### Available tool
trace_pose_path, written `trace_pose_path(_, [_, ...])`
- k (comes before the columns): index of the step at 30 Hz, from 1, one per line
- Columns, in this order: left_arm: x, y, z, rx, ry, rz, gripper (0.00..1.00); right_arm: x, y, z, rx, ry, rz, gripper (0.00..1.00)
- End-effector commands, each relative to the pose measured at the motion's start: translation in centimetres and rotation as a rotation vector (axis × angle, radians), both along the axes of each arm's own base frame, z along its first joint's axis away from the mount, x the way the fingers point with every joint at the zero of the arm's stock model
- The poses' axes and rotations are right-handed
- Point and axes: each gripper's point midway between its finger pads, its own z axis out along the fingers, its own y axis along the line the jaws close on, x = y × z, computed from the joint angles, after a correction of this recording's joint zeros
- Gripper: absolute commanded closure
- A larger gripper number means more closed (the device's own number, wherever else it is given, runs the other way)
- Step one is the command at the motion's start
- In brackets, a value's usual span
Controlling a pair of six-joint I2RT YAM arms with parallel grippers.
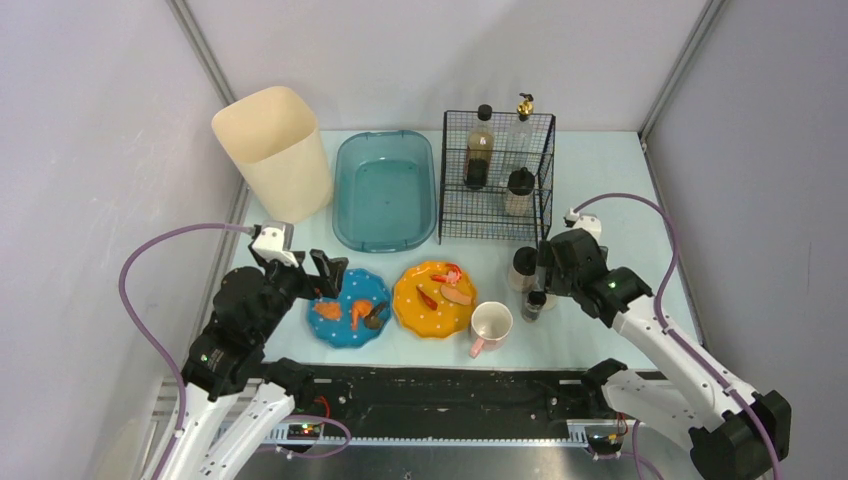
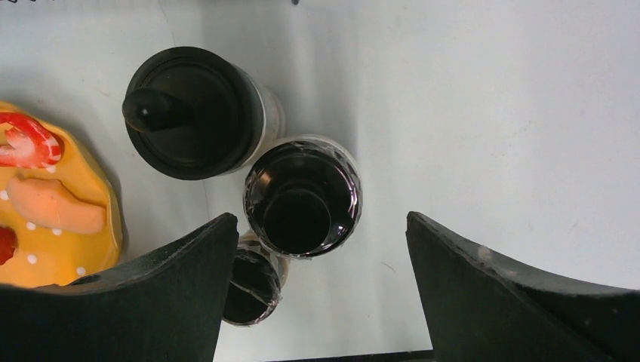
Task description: Clear the kitchen counter
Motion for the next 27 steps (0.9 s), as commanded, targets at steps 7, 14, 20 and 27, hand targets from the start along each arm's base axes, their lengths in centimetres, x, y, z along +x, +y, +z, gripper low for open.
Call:
trace_pose_path(7, [0.1,0.2,0.3,-0.001,-0.016,0.008,0.02,1.4,1.1,-1.5,0.055,0.002,-0.054,0.14])
trace_pose_path(14, [0.1,0.1,0.3,-0.003,-0.016,0.005,0.02,1.5,1.3,-2.3,0.047,0.017,-0.049,0.18])
trace_pose_path(20, [0.1,0.1,0.3,-0.004,-0.015,0.002,0.02,1.3,1.0,-3.2,0.028,0.036,-0.052,0.24])
trace_pose_path(27, [0.1,0.1,0.2,-0.002,-0.012,0.004,0.02,1.3,1.1,-2.9,0.033,0.023,-0.044,0.46])
